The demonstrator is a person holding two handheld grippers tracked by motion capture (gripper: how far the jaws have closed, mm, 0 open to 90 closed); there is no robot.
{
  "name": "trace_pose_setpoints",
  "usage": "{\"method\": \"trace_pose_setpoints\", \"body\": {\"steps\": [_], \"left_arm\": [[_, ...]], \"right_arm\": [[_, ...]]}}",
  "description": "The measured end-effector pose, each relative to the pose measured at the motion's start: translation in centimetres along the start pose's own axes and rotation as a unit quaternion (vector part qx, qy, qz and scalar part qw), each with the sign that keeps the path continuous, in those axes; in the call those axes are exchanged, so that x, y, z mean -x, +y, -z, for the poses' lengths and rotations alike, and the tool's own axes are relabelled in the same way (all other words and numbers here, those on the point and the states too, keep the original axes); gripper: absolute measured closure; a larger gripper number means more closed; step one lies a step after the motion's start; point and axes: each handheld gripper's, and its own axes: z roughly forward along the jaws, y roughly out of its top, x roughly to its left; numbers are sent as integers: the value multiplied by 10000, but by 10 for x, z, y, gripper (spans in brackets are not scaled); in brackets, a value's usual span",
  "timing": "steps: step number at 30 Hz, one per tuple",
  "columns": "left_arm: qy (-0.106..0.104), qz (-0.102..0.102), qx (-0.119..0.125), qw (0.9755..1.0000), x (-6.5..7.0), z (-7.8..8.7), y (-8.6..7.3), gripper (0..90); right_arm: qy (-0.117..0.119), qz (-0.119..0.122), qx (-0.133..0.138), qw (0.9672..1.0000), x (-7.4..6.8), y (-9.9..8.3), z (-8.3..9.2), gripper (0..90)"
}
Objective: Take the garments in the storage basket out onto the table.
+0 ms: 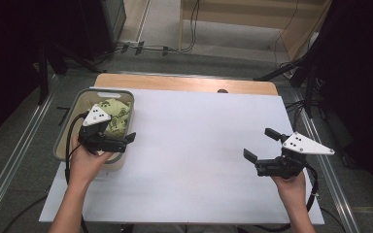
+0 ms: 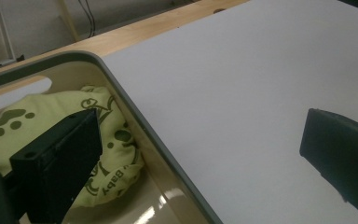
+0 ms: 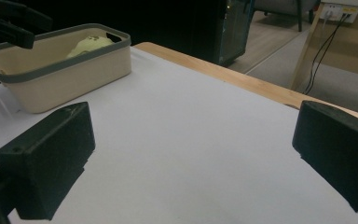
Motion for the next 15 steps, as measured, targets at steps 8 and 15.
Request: {"method": "trace_pose_setpoints", "body": {"steps": [8,15], "left_arm": [[180,84,-116,9997,-13,-1,5,0],[322,169,-293,9989,-25,-8,10,0]], "right_arm": [[-2,5,26,10000,1,0,0,0],[-2,4,11,10000,1,0,0,0]]}}
